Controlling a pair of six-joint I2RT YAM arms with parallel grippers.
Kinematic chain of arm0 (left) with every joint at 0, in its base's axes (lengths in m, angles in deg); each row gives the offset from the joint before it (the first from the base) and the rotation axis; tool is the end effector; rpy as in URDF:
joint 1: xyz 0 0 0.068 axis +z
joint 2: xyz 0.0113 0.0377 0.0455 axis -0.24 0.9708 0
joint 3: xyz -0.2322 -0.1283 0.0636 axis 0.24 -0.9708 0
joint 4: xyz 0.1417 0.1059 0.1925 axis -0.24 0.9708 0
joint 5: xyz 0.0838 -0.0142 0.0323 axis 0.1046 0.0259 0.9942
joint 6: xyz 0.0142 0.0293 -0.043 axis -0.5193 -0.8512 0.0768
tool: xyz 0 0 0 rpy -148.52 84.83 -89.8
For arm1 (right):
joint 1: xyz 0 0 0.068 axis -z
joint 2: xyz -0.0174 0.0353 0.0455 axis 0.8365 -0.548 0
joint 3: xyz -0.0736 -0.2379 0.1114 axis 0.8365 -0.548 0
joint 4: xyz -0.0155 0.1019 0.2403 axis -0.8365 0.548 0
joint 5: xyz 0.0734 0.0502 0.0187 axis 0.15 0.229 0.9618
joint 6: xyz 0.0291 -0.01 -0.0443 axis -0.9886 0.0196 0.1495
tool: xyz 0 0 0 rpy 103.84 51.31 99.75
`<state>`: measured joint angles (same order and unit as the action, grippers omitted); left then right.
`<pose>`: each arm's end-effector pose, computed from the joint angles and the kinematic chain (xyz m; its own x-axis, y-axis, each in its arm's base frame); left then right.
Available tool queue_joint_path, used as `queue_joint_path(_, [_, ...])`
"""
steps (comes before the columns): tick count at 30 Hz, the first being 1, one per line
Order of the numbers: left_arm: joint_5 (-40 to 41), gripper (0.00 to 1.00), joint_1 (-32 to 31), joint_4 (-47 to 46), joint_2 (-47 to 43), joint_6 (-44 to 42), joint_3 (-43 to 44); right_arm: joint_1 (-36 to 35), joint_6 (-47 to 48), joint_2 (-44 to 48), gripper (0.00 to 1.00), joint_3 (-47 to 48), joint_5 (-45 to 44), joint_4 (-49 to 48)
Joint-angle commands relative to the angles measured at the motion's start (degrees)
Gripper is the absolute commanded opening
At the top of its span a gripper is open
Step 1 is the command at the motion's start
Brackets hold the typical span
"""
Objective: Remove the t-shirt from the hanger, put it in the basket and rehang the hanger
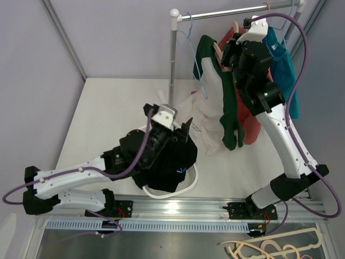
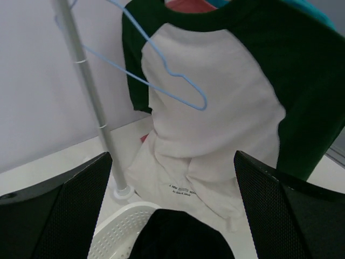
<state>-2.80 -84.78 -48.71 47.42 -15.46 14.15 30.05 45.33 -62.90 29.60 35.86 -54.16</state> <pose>0.0992 -0.2139 0.4329 0.1236 -0.0238 -0.9920 0.4767 0.8782 0.0383 0.2853 0.1293 0.5453 0.0666 0.1418 -0.9876 -0.1078 0.9851 0.1342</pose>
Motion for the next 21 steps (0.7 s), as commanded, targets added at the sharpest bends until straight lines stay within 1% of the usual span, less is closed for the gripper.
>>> queue_joint_path(1, [-1.50, 0.99, -3.54, -10.76, 2.70, -7.94, -1.05, -4.03, -6.06, 6.38, 0.00, -0.84, -21.66, -3.48])
queue_joint_path(3, [-4.47, 1.00, -5.64, -15.93, 3.85, -9.69, -2.11, -5.18, -7.92, 6.29, 0.00, -0.05, -25.45, -0.76])
queue_joint_path(4, [-5.27, 0.99, -6.44, -18.74, 4.03, -12.75, -5.42, -5.97, -8.28, 6.03, 0.00, 1.43, -25.80, 0.04])
queue_joint_path(5, [-5.81, 0.99, -7.41, -25.47, 4.29, -14.52, -6.76, -6.41, -8.63, 5.42, 0.00, 2.14, -26.50, 0.75])
queue_joint_path(6, [-6.42, 0.99, -9.16, -28.75, 4.46, -16.28, -9.81, -6.59, -8.72, 5.24, 0.00, 2.84, -27.73, 1.45])
queue_joint_path(8, [-8.61, 0.99, -10.57, -33.34, 4.73, -19.27, -13.09, -6.94, -8.55, 5.06, 0.00, 4.60, -27.30, 2.95])
queue_joint_path(9, [-9.06, 0.99, -11.63, -36.92, 5.34, -19.80, -14.92, -6.94, -8.46, 5.06, 0.00, 5.04, -27.30, 3.82])
queue_joint_path(11, [-9.41, 1.00, -12.42, -39.50, 6.13, -20.60, -17.13, -7.03, -8.46, 5.32, 0.00, 5.92, -27.13, 4.36])
queue_joint_path(12, [-9.85, 0.99, -13.38, -42.81, 6.92, -21.12, -17.84, -6.94, -8.55, 5.59, 0.00, 6.01, -27.21, 4.45])
queue_joint_path(13, [-10.46, 1.00, -14.09, -45.46, 7.36, -23.82, -18.54, -6.94, -8.46, 5.68, 0.00, 6.28, -27.39, 4.36])
queue_joint_path(14, [-10.56, 0.99, -15.84, -48.79, 7.89, -25.68, -21.42, -7.03, -8.11, 5.59, 0.00, 6.80, -27.48, 4.18])
queue_joint_path(15, [-10.38, 0.99, -16.73, -52.39, 8.50, -27.61, -22.32, -6.94, -7.67, 5.50, 0.00, 7.33, -27.83, 4.18])
queue_joint_path(16, [-10.03, 0.99, -17.43, -59.39, 9.99, -31.11, -23.20, -6.94, -7.41, 4.89, 0.00, 7.94, -28.18, 4.36])
queue_joint_path(19, [-8.28, 1.00, -19.72, -66.81, 13.76, -36.13, -23.91, -6.94, -6.88, 3.66, 0.00, 10.14, -28.27, 4.80])
queue_joint_path(21, [-7.05, 1.00, -20.77, -69.03, 15.88, -37.73, -22.42, -7.03, -7.14, 3.22, 0.00, 10.85, -28.09, 5.76])
